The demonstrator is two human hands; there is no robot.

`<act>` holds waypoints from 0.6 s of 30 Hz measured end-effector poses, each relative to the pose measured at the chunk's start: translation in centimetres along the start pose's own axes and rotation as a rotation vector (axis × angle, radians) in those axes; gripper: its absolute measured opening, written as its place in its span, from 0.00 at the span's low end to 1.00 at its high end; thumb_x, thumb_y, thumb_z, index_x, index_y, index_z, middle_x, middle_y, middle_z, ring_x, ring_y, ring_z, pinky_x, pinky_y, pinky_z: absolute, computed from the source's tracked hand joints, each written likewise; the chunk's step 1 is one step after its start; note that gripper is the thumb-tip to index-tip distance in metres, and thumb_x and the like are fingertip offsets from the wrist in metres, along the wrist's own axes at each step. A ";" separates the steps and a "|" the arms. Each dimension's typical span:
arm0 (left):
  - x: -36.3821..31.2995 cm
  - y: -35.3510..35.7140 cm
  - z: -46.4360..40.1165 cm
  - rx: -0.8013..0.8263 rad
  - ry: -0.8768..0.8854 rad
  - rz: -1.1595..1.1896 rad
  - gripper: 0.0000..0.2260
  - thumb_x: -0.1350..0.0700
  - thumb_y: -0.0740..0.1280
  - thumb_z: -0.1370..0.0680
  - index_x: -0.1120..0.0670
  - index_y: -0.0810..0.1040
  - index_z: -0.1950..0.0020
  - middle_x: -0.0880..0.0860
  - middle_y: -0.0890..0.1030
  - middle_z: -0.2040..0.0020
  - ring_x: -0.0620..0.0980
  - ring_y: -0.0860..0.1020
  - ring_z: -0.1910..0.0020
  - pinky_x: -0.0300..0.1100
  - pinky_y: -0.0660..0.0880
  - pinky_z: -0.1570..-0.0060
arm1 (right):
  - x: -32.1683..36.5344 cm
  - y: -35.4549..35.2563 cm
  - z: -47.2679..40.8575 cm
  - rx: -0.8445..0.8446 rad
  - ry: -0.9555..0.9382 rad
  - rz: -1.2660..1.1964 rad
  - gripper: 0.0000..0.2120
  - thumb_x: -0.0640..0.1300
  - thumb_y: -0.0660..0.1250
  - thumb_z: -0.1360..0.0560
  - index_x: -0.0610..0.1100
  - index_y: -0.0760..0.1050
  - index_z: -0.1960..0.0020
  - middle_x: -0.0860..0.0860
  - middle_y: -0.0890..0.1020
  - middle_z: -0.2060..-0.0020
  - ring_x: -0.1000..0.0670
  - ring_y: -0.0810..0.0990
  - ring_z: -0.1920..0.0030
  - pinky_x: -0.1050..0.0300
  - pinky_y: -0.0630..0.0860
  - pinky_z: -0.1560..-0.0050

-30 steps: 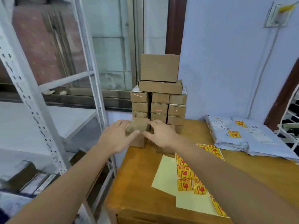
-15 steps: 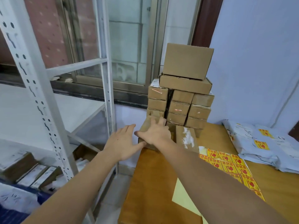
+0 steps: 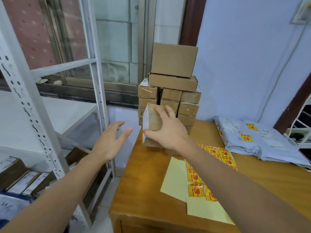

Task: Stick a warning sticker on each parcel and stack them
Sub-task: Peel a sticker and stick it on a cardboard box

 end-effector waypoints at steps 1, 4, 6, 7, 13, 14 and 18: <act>-0.7 0.8 0.0 0.004 -0.006 -0.011 0.38 0.25 0.53 0.24 0.46 0.64 0.20 0.48 0.68 0.22 0.50 0.69 0.26 0.55 0.68 0.28 | -1.0 -1.2 0.8 -0.009 0.002 0.006 0.46 0.73 0.64 0.36 0.61 0.53 0.22 0.60 0.49 0.20 0.42 0.68 0.28 0.43 0.74 0.36; -3.6 4.2 0.0 0.050 -0.005 -0.036 0.36 0.27 0.55 0.22 0.46 0.63 0.20 0.48 0.67 0.21 0.51 0.69 0.26 0.57 0.69 0.28 | -4.5 -4.5 2.8 -0.042 0.024 0.025 0.46 0.74 0.64 0.36 0.62 0.54 0.23 0.59 0.50 0.20 0.44 0.69 0.28 0.44 0.76 0.37; -5.9 6.6 0.0 0.070 0.011 -0.054 0.34 0.29 0.57 0.21 0.47 0.63 0.20 0.49 0.67 0.21 0.52 0.69 0.25 0.56 0.69 0.28 | -6.8 -6.3 4.0 -0.054 0.038 0.029 0.45 0.73 0.65 0.35 0.62 0.54 0.23 0.59 0.52 0.21 0.45 0.71 0.30 0.45 0.77 0.39; -7.0 7.5 0.0 0.069 0.024 -0.068 0.33 0.30 0.58 0.20 0.47 0.64 0.21 0.50 0.67 0.22 0.53 0.69 0.25 0.55 0.69 0.28 | -7.9 -7.0 4.6 -0.058 0.046 0.029 0.44 0.72 0.66 0.34 0.62 0.54 0.23 0.60 0.52 0.21 0.45 0.71 0.30 0.45 0.76 0.39; -16.1 13.3 0.2 0.076 0.192 -0.054 0.29 0.32 0.58 0.19 0.47 0.67 0.23 0.46 0.69 0.25 0.49 0.69 0.28 0.51 0.70 0.32 | -15.9 -10.7 9.0 -0.099 0.149 0.015 0.45 0.72 0.65 0.35 0.62 0.54 0.23 0.60 0.52 0.21 0.46 0.69 0.28 0.45 0.73 0.36; -18.0 14.7 0.5 0.099 0.227 -0.048 0.29 0.32 0.57 0.19 0.46 0.67 0.23 0.45 0.69 0.24 0.49 0.69 0.27 0.51 0.69 0.32 | -17.4 -11.1 9.8 -0.101 0.172 0.015 0.44 0.71 0.66 0.34 0.62 0.54 0.23 0.60 0.52 0.21 0.46 0.69 0.28 0.46 0.74 0.37; -24.9 21.0 3.1 0.227 0.353 -0.014 0.29 0.33 0.56 0.18 0.47 0.66 0.21 0.46 0.67 0.22 0.49 0.70 0.27 0.50 0.68 0.31 | -23.1 -12.6 13.6 -0.141 0.264 0.069 0.43 0.74 0.63 0.34 0.61 0.55 0.23 0.60 0.54 0.23 0.47 0.72 0.31 0.45 0.75 0.38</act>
Point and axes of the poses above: each hand's wrist, its own z-axis away from the middle knuckle, its own y-axis out of the palm, x = y × z, the point moved 7 cm from there along -z, towards the middle knuckle
